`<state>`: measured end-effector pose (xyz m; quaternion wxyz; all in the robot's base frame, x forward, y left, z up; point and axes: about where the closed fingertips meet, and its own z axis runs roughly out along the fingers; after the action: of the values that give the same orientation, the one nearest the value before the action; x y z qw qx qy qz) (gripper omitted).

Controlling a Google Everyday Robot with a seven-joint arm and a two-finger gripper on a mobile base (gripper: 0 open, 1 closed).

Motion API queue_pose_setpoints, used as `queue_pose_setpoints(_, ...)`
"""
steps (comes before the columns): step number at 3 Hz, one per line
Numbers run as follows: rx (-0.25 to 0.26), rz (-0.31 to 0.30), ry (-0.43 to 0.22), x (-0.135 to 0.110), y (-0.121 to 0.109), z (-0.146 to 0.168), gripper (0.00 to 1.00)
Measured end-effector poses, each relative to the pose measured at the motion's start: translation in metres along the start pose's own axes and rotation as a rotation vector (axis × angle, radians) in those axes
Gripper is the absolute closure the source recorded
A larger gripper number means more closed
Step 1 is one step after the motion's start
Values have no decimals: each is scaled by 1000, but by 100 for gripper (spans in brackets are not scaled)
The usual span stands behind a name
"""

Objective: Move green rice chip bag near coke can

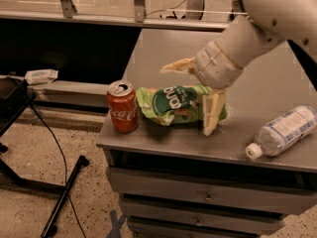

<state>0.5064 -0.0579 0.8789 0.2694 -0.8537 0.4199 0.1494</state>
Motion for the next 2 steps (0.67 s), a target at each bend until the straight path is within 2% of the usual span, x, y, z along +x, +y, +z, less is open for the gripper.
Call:
queue_pose_setpoints(1,29,105,58,13,22,-43,0)
queue_pose_setpoints(2,101,178,157,27,36,-101,0)
